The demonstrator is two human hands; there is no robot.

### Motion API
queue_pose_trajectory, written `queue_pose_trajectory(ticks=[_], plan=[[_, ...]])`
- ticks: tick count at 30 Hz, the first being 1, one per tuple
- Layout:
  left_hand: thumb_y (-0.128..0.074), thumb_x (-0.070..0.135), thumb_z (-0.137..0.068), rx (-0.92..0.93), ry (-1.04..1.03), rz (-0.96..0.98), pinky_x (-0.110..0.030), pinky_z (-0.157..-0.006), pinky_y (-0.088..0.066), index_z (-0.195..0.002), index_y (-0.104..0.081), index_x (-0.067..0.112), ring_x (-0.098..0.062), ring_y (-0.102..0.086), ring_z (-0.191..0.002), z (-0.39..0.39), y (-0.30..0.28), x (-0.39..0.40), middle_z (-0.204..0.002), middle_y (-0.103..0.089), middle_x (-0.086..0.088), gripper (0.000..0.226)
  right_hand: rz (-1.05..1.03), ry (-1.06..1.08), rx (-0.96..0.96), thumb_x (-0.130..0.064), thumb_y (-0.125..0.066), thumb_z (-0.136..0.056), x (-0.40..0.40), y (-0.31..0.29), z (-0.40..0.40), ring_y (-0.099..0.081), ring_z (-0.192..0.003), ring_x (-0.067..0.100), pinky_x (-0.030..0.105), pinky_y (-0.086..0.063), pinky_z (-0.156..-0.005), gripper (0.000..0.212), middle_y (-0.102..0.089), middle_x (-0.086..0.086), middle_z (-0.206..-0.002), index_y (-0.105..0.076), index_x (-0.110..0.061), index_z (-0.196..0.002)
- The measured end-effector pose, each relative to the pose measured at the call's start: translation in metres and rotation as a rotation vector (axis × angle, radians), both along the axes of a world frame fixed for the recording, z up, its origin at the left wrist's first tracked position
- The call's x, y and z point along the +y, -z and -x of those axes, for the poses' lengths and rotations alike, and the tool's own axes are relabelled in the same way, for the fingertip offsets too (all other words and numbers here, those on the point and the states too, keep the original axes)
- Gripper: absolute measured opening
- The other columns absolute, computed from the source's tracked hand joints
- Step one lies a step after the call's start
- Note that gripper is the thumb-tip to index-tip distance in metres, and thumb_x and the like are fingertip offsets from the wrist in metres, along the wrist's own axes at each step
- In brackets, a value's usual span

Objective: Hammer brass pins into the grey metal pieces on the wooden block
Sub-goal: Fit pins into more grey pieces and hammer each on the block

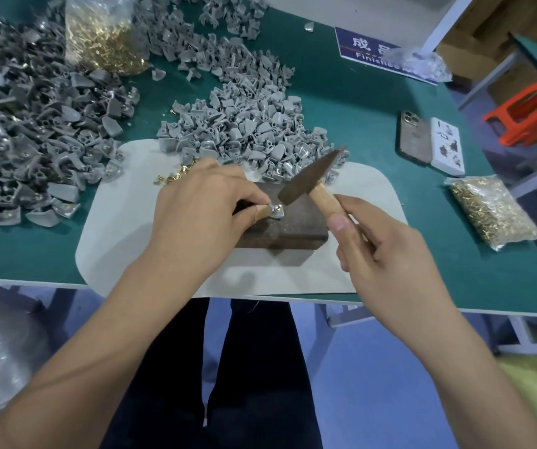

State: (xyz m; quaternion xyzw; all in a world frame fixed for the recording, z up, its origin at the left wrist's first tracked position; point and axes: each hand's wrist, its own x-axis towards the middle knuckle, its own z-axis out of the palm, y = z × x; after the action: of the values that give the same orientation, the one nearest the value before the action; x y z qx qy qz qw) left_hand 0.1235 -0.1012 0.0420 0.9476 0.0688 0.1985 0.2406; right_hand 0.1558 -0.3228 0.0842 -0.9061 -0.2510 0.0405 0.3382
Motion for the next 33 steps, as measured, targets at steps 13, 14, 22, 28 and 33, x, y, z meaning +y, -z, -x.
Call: queue_pose_trajectory(ticks=[13,14,22,28,33], plan=[[-0.075,0.049,-0.083,0.009,0.004,-0.033,-0.018,-0.055,-0.02,-0.09,-0.076,0.042,-0.014,-0.049,-0.088,0.001,-0.001,0.0,-0.079,-0.055,0.022,0.01,0.086,0.076,-0.06,-0.046,-0.043,-0.106,0.002,-0.001,-0.004,-0.043,-0.057,0.015,0.034,-0.037,-0.051,0.022,-0.05,-0.004,-0.069,-0.061,-0.034,-0.106],[-0.075,0.049,-0.083,0.009,0.008,-0.035,-0.02,-0.054,-0.02,-0.09,-0.077,0.041,-0.014,-0.049,-0.088,0.001,-0.002,0.0,-0.08,-0.056,0.022,0.01,0.034,0.102,-0.092,-0.046,-0.043,-0.106,0.003,-0.003,-0.003,-0.044,-0.058,0.016,0.029,-0.037,-0.051,0.02,-0.05,-0.004,-0.07,-0.061,-0.037,-0.108],[-0.072,0.051,-0.085,0.025,0.01,-0.023,-0.018,-0.054,-0.021,-0.089,-0.075,0.042,-0.008,-0.043,-0.086,0.001,-0.002,0.001,-0.08,-0.054,0.024,0.01,-0.065,0.105,-0.105,-0.046,-0.043,-0.105,0.004,-0.002,0.009,-0.045,-0.058,0.018,0.029,-0.04,-0.054,0.023,-0.05,-0.001,-0.07,-0.063,-0.049,-0.117],[-0.075,0.047,-0.084,0.009,0.018,-0.023,-0.017,-0.055,-0.019,-0.091,-0.076,0.04,-0.012,-0.05,-0.09,0.001,-0.002,0.001,-0.083,-0.062,0.019,0.01,0.028,0.064,-0.049,-0.045,-0.043,-0.106,0.004,0.007,0.016,-0.039,-0.052,0.014,0.025,-0.032,-0.048,0.023,-0.046,-0.006,-0.063,-0.064,-0.036,-0.112],[-0.073,0.051,-0.084,0.004,0.015,-0.015,-0.019,-0.054,-0.021,-0.09,-0.076,0.042,-0.01,-0.048,-0.089,0.0,-0.002,0.001,-0.084,-0.063,0.02,0.011,-0.14,0.152,-0.139,-0.041,-0.043,-0.108,0.01,0.003,0.021,-0.052,-0.058,0.01,0.011,-0.036,-0.051,0.022,-0.056,-0.015,-0.072,-0.06,-0.045,-0.12]])
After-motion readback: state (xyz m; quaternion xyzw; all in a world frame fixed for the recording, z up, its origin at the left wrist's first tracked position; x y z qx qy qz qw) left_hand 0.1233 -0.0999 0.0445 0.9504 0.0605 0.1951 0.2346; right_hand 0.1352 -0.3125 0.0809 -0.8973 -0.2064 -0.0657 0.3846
